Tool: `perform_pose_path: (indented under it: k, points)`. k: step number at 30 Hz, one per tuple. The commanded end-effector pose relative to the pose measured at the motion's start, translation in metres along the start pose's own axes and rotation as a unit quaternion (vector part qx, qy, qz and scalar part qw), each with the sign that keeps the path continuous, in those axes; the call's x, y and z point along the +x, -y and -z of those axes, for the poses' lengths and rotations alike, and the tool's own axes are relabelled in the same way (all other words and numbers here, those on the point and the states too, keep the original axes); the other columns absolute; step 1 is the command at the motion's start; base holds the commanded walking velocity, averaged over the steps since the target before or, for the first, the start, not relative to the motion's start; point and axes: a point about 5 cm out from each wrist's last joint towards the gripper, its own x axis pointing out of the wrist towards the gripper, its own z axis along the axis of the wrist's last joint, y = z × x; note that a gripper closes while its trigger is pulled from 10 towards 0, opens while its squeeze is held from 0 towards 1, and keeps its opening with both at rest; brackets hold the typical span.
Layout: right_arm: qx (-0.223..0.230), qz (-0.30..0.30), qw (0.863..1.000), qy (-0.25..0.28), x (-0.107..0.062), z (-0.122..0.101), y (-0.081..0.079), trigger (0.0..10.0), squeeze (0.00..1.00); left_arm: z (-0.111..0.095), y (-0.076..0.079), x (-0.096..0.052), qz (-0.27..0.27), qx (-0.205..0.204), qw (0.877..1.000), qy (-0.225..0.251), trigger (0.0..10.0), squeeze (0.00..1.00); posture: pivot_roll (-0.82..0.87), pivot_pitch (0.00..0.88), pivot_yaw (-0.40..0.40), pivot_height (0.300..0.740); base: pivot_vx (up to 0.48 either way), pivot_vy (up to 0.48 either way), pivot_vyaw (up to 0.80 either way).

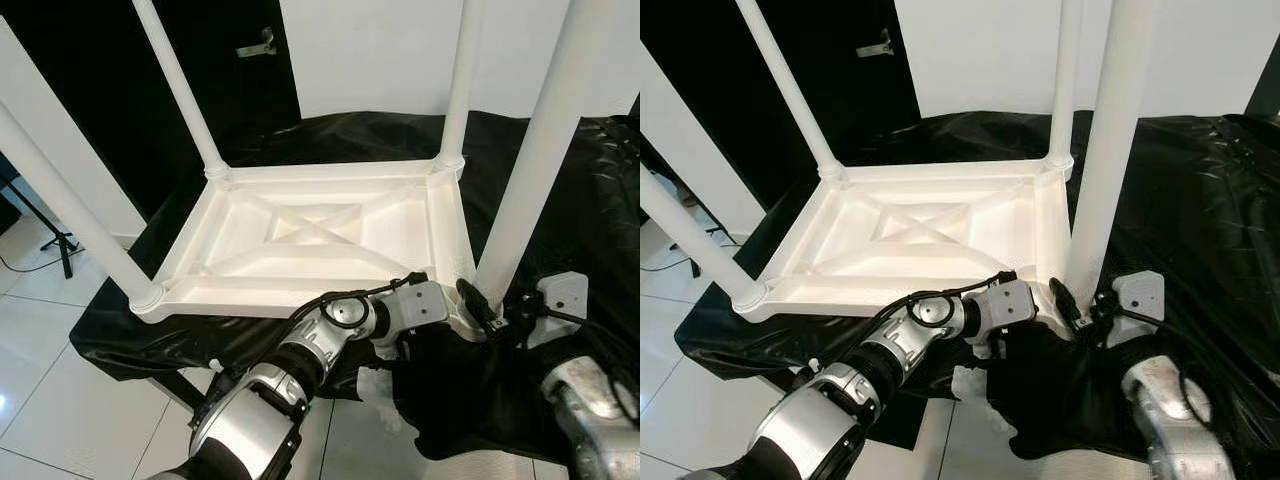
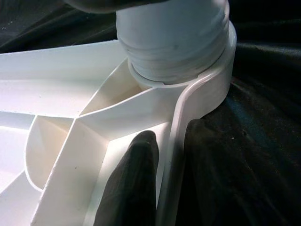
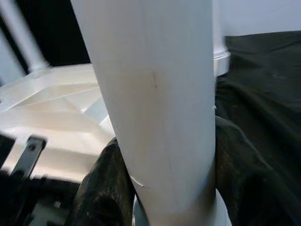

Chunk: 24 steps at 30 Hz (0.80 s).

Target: Building children table

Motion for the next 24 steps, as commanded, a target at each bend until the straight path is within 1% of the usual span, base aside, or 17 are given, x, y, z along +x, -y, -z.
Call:
perform_pose_path:
  k: [1,2,4,5,7,8,9,10,14,15,16,17,19,20,22,23,24]
  points:
    - [0.005,0.046,0.999,-0.028,-0.002,0.015,0.000,0.0,0.00,0.042,0.027,0.004,-0.036,-0.036,0.993,-0.104,10.0,0.00,0.00,0.000,0.132,0.740,0.000,0.000,0.00]
    - [-0.021,0.093,0.995,0.002,-0.002,0.011,0.006,0.0,0.00,0.040,0.026,0.005,-0.036,-0.036,0.993,-0.103,10.0,0.00,0.00,0.000,0.135,0.740,0.000,0.000,0.00]
    - [-0.038,0.186,0.981,0.026,-0.006,0.012,0.021,0.0,0.00,0.040,0.026,0.005,-0.034,-0.036,0.994,-0.102,10.0,0.00,-0.01,0.000,0.140,0.740,0.000,0.000,0.00]
    - [-0.032,0.210,0.977,0.026,-0.007,0.014,0.024,0.0,0.00,0.040,0.027,0.005,-0.032,-0.033,0.994,-0.104,10.0,0.00,-0.01,0.000,0.140,0.740,0.000,0.000,0.00]
    - [-0.032,0.210,0.977,0.026,-0.007,0.014,0.024,0.0,0.00,0.040,0.027,0.005,-0.032,-0.033,0.994,-0.104,10.0,0.00,-0.01,0.000,0.140,0.740,0.000,0.000,0.00]
    - [-0.030,0.222,0.974,0.026,-0.007,0.014,0.026,4.0,0.00,0.041,0.027,0.005,-0.032,-0.032,0.994,-0.104,10.0,0.00,-0.01,0.000,0.140,0.740,0.000,0.000,0.00]
    - [-0.030,0.222,0.974,0.026,-0.007,0.014,0.026,4.0,0.00,0.041,0.027,0.005,-0.032,-0.032,0.994,-0.104,10.0,0.00,-0.01,0.000,0.140,0.740,0.000,0.000,0.00]
    - [-0.033,0.222,0.974,0.026,-0.005,0.012,0.024,10.0,0.00,0.041,0.026,0.005,-0.034,-0.032,0.993,-0.104,10.0,0.00,-0.01,0.000,0.141,0.740,0.000,0.000,0.00]
    - [-0.033,0.215,0.976,0.023,-0.004,0.011,0.022,10.0,0.00,0.040,0.025,0.005,-0.035,-0.033,0.993,-0.104,10.0,0.00,-0.01,0.000,0.139,0.740,0.000,0.000,0.00]
    - [-0.037,0.205,0.978,0.021,-0.002,0.010,0.021,10.0,0.89,0.040,0.025,0.005,-0.036,-0.034,0.993,-0.103,10.0,0.00,-0.01,0.000,0.136,0.740,0.000,0.000,0.00]
    - [-0.037,0.205,0.978,0.021,-0.002,0.010,0.021,10.0,0.89,0.040,0.025,0.005,-0.036,-0.034,0.993,-0.103,10.0,0.00,-0.01,0.000,0.136,0.740,0.000,0.000,0.00]
    - [-0.037,0.175,0.984,0.024,0.003,0.007,0.021,10.0,1.00,0.039,0.025,0.006,-0.036,-0.035,0.994,-0.102,10.0,0.00,-0.01,0.000,0.134,0.740,0.000,0.000,0.00]
    - [-0.041,0.147,0.988,0.029,0.007,0.004,0.021,10.0,1.00,0.039,0.026,0.006,-0.036,-0.035,0.994,-0.102,10.0,0.00,-0.01,0.000,0.134,0.740,0.000,0.000,0.00]
    - [-0.060,0.114,0.991,0.039,0.011,-0.002,0.022,10.0,0.00,0.039,0.027,0.006,-0.035,-0.036,0.994,-0.101,10.0,0.00,-0.01,0.000,0.133,0.740,0.000,0.000,0.00]
    - [-0.086,0.038,0.994,0.056,0.018,-0.013,0.026,10.0,0.00,0.038,0.028,0.007,-0.034,-0.037,0.994,-0.101,10.0,0.00,-0.02,0.000,0.129,0.740,0.000,0.000,0.00]
    - [-0.086,0.038,0.994,0.056,0.018,-0.013,0.026,10.0,0.00,0.038,0.028,0.007,-0.034,-0.037,0.994,-0.101,10.0,0.00,-0.02,0.000,0.129,0.740,0.000,0.000,0.00]
    - [-0.091,0.004,0.994,0.056,0.020,-0.015,0.027,10.0,0.00,0.038,0.028,0.007,-0.035,-0.037,0.994,-0.101,10.0,0.00,-0.02,0.000,0.129,0.740,0.000,0.000,0.00]
